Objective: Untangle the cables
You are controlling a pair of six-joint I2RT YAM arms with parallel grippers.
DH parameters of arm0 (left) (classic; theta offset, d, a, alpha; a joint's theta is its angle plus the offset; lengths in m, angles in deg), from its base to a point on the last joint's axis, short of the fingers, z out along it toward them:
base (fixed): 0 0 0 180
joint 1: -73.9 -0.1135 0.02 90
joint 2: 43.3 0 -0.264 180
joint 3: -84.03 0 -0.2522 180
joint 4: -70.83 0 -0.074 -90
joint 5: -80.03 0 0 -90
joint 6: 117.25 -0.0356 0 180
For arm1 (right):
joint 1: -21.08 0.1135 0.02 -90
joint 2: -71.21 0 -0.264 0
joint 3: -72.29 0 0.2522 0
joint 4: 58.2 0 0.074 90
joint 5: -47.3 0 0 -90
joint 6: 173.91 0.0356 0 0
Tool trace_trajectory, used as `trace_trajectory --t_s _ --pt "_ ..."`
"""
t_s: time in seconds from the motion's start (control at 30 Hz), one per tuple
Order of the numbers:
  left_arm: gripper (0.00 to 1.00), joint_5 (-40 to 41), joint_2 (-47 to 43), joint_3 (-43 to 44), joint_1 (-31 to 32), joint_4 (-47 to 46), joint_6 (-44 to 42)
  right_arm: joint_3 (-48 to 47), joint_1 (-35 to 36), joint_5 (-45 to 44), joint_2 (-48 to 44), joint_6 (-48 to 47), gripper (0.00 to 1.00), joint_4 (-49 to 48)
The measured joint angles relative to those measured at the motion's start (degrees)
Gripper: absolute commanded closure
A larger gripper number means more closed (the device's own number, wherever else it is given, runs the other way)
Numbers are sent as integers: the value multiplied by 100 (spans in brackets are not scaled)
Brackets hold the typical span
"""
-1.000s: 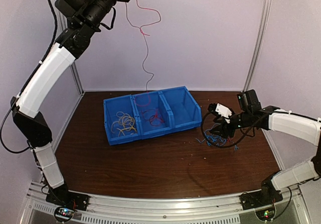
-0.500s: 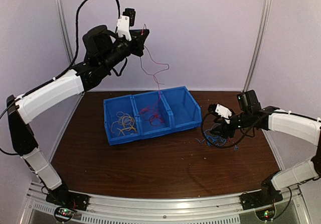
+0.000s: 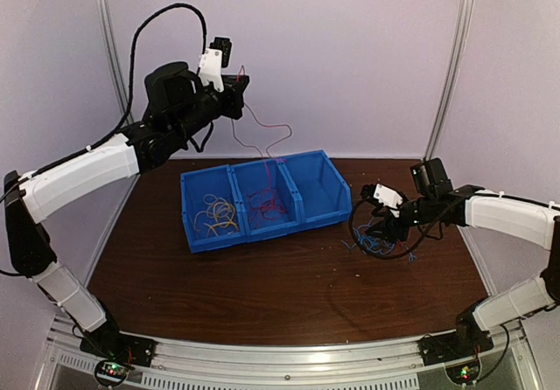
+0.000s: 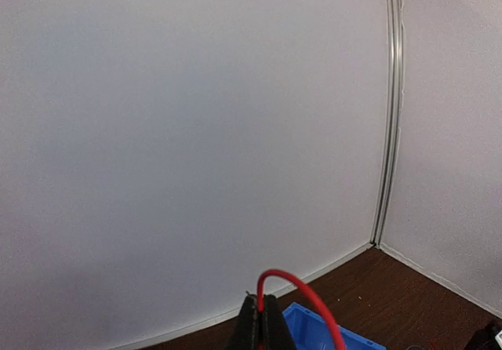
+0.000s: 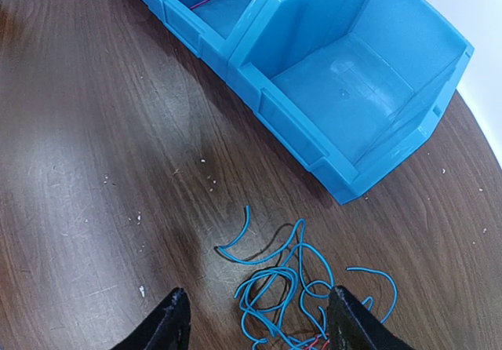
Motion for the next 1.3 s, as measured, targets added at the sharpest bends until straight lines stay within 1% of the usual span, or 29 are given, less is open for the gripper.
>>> trace_trajectory --t_s 0.3,0.53,0.7,0.8,0.97,1.3 --pt "100 535 507 0 -9 787 221 0 0 -13 0 -17 40 0" --pt "100 378 1237 15 -107 1158 525 0 2 -20 13 -24 40 0" --pt "100 173 1908 278 -168 1412 756 0 2 -72 17 -33 40 2" --pt "100 138 2124 299 -203 1554 852 0 2 -92 17 -35 40 2" --pt "100 192 2114 245 -348 1799 949 0 2 -109 20 -37 40 2" --pt "100 400 1401 -616 -704 1880 1027 0 2 -118 79 -61 40 4"
